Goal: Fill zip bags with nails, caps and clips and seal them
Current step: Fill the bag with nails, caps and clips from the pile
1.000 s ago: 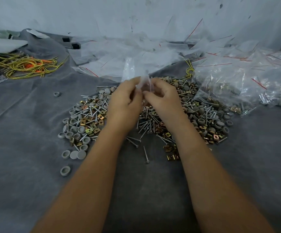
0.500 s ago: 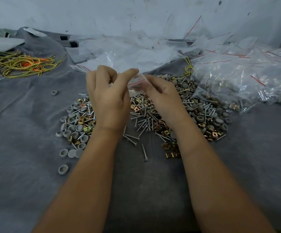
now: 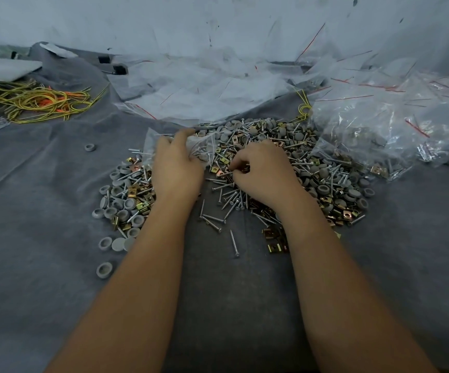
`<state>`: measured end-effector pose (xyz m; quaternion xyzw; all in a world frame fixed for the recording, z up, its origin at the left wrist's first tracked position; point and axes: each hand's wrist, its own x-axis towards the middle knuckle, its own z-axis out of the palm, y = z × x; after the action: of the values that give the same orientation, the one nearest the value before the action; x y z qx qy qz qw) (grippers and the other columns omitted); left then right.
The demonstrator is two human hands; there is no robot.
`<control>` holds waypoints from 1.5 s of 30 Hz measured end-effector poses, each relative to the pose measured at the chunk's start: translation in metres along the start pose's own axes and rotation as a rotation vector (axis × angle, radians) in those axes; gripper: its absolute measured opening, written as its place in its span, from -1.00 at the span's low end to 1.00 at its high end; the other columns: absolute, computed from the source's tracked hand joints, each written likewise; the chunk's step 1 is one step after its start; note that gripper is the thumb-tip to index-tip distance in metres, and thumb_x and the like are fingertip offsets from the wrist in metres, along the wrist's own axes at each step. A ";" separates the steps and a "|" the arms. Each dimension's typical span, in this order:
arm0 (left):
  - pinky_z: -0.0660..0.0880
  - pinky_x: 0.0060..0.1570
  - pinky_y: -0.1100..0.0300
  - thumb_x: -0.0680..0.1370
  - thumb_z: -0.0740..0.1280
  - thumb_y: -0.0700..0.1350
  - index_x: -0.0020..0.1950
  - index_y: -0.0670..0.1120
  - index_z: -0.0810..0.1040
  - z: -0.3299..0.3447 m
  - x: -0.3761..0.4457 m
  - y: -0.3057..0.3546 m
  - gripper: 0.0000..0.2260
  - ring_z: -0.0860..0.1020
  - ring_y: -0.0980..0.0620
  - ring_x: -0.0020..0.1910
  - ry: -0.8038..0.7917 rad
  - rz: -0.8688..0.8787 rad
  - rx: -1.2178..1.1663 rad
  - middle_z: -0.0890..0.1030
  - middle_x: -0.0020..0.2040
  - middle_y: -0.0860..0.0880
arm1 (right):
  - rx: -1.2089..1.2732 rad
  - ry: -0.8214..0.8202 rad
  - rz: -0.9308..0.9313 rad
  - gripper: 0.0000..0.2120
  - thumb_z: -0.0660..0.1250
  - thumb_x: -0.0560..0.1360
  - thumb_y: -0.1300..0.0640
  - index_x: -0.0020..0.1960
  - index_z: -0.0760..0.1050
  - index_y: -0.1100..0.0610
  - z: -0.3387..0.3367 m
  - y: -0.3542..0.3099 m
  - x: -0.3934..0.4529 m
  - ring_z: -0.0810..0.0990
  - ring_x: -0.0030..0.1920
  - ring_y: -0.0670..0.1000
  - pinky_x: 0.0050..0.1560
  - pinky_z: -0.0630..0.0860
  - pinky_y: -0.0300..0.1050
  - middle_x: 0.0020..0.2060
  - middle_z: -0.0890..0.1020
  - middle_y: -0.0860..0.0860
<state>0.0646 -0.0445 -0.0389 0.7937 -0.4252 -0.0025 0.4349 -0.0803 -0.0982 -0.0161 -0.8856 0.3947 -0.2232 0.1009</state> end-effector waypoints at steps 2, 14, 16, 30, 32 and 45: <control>0.43 -0.10 0.07 0.48 0.30 -0.24 0.34 -0.02 0.43 0.000 0.000 0.001 -0.57 0.52 -0.09 0.04 0.037 -0.021 -0.068 0.52 0.13 -0.08 | -0.027 -0.009 -0.006 -0.84 0.34 0.47 0.12 -0.03 0.67 -0.01 0.000 0.000 0.001 0.44 0.08 0.07 0.07 0.42 -0.02 -0.09 0.65 -0.04; 0.26 -0.34 0.18 0.53 0.28 -0.09 -0.02 0.00 0.52 -0.003 -0.002 0.004 -0.94 0.48 0.02 -0.21 0.025 -0.007 -0.031 0.57 -0.10 -0.01 | 0.302 0.203 0.044 -0.92 0.26 0.51 0.21 -0.09 0.52 0.10 0.004 -0.005 0.001 0.51 -0.15 -0.02 -0.11 0.49 -0.05 -0.17 0.55 -0.03; 0.23 -0.40 0.21 0.54 0.26 -0.03 -0.08 0.02 0.53 -0.004 -0.005 0.009 -0.91 0.46 0.08 -0.32 0.010 -0.006 -0.033 0.55 -0.25 0.06 | 0.326 0.252 0.031 -0.92 0.28 0.51 0.23 -0.09 0.53 0.09 0.004 -0.007 0.001 0.50 -0.16 -0.06 -0.12 0.49 -0.10 -0.16 0.54 -0.04; 0.49 -0.30 0.02 0.54 0.26 0.00 -0.20 -0.04 0.62 -0.001 -0.010 0.016 -0.78 0.54 -0.02 -0.34 -0.109 0.082 -0.227 0.57 -0.38 -0.02 | -0.053 0.278 -0.151 -0.87 0.38 0.49 0.13 0.00 0.66 0.09 0.007 -0.003 -0.001 0.44 0.03 0.08 -0.15 0.44 -0.03 -0.03 0.47 0.06; 0.48 -0.30 0.03 0.55 0.25 0.01 -0.16 -0.03 0.63 -0.003 -0.011 0.017 -0.78 0.50 0.01 -0.37 -0.057 0.111 -0.218 0.55 -0.39 0.00 | -0.040 0.210 -0.135 -0.83 0.35 0.53 0.07 0.08 0.66 0.01 0.008 -0.003 -0.001 0.45 0.00 0.05 -0.16 0.41 -0.05 0.00 0.48 0.03; 0.28 -0.31 0.15 0.57 0.21 0.08 0.15 0.07 0.60 -0.002 -0.003 0.010 -0.74 0.55 -0.07 -0.20 0.032 0.011 0.094 0.62 -0.18 0.00 | 0.172 0.043 0.092 -0.62 0.22 0.39 0.36 -0.07 0.68 -0.02 -0.001 -0.004 0.000 0.52 -0.09 0.03 -0.04 0.48 -0.09 -0.03 0.66 0.01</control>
<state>0.0562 -0.0439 -0.0317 0.8110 -0.4221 0.0327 0.4038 -0.0782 -0.0958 -0.0137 -0.8498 0.4162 -0.2701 0.1781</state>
